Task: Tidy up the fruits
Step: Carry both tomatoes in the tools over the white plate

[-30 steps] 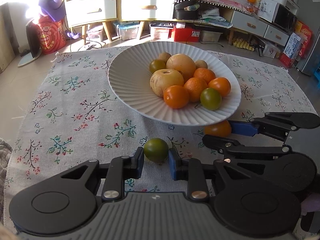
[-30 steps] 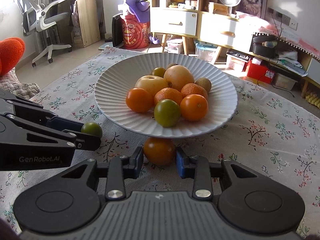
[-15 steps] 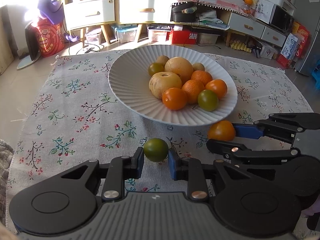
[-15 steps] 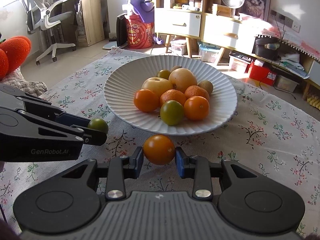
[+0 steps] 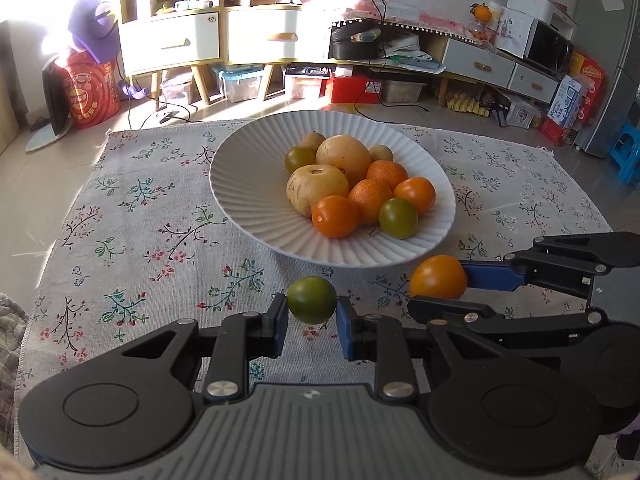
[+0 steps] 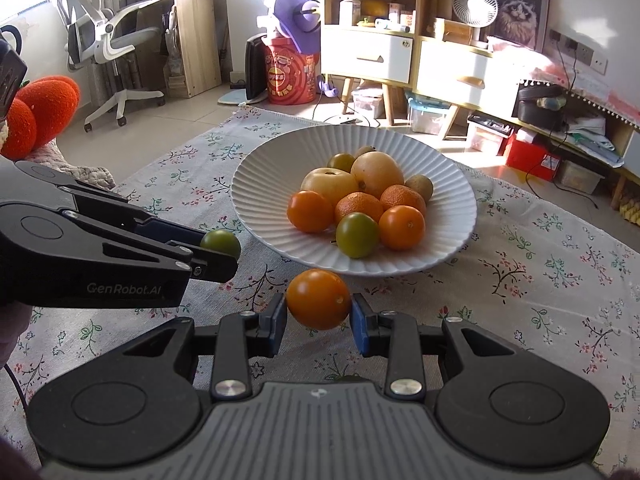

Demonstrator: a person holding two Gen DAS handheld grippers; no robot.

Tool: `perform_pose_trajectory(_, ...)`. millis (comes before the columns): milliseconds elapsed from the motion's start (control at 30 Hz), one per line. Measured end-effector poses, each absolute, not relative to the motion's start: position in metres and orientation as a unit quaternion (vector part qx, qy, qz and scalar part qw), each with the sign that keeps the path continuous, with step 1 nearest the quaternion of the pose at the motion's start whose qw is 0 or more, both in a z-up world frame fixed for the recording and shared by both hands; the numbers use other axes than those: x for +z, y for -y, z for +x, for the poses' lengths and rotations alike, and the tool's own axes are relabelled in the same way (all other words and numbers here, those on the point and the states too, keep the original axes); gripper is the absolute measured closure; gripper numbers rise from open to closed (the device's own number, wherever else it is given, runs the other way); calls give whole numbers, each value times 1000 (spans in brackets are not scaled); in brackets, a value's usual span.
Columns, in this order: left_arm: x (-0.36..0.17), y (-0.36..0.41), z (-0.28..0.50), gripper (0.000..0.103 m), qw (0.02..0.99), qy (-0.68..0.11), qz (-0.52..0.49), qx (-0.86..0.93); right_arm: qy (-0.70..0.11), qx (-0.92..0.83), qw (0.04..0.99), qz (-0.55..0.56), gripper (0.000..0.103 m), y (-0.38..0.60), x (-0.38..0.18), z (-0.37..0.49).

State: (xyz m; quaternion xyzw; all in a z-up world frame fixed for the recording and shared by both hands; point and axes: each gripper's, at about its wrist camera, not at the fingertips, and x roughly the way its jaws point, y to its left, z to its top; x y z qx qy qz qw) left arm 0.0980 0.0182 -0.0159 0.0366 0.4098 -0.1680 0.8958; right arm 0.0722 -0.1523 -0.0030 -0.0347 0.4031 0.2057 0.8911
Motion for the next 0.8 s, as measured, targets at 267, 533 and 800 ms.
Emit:
perform_pose_trajectory(267,-7,-21,105,76,908,-376,19,-184,-389,199,899,-20,72,158,6,77)
perform_pose_trajectory(533,-4,-22,121,76,915,-362,11,-175,-388,191,902,-8,72,160,5,82)
perform_pose_trajectory(800,-2,-25,143,76,918,-354,13,-180,-389,200,899,-4,72,148,1,90)
